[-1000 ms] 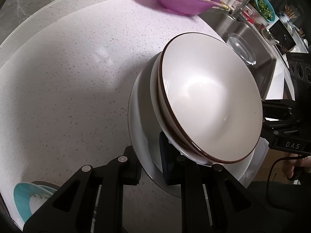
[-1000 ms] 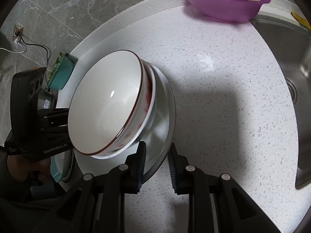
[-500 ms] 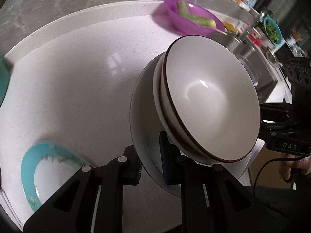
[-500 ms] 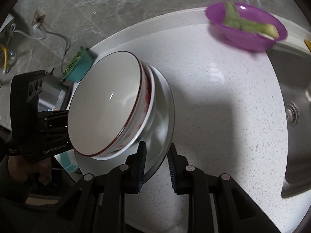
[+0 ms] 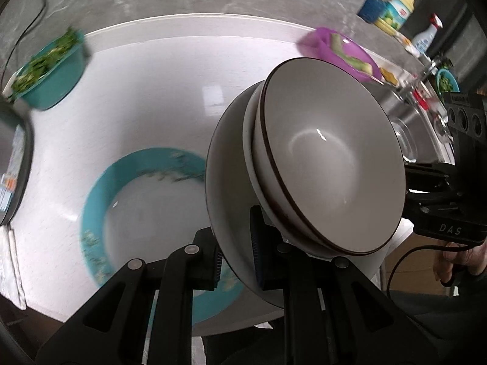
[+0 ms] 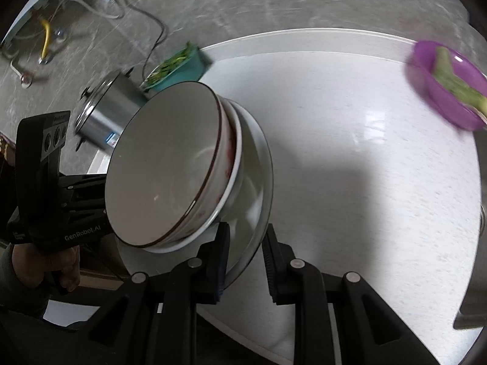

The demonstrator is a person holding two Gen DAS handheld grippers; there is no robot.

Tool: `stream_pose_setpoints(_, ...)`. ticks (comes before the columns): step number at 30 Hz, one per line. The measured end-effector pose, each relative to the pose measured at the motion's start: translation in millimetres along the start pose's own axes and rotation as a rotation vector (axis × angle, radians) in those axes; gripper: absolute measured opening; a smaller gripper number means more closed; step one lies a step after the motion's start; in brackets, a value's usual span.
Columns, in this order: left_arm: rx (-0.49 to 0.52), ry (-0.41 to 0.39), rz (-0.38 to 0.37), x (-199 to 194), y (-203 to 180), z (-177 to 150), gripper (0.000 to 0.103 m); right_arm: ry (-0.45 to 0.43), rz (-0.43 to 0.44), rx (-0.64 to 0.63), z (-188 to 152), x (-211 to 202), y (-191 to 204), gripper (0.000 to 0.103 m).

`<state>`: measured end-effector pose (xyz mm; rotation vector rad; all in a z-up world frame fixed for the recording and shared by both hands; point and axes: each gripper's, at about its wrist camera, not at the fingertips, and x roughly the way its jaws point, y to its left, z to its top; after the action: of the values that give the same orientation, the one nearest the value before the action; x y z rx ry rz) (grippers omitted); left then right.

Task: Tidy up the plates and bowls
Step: 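Lower the plate and bowl stack onto the teal-rimmed plate stack with both grippers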

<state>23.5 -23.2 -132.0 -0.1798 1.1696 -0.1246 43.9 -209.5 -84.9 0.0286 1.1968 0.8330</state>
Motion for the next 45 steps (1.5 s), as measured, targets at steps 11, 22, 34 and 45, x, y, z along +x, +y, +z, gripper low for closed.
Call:
stream_pose_setpoints(11, -0.011, -0.005, -0.008, -54, 113, -37, 0.014, 0.021, -0.002, -0.026, 33, 39, 81, 0.024)
stream_pose_setpoints(22, 0.015, 0.029, -0.062, -47, 173, -52, 0.014, 0.04, -0.038, 0.024, 37, 78, 120, 0.024)
stream_pose_setpoints(34, 0.054, 0.08, -0.123, 1, 194, -69, 0.014, 0.035, -0.088, 0.135, 21, 115, 106, 0.024)
stream_pose_setpoints(45, 0.073, 0.093, -0.132, 22, 189, -72, 0.014, 0.031, -0.109, 0.176, 13, 130, 88, 0.024)
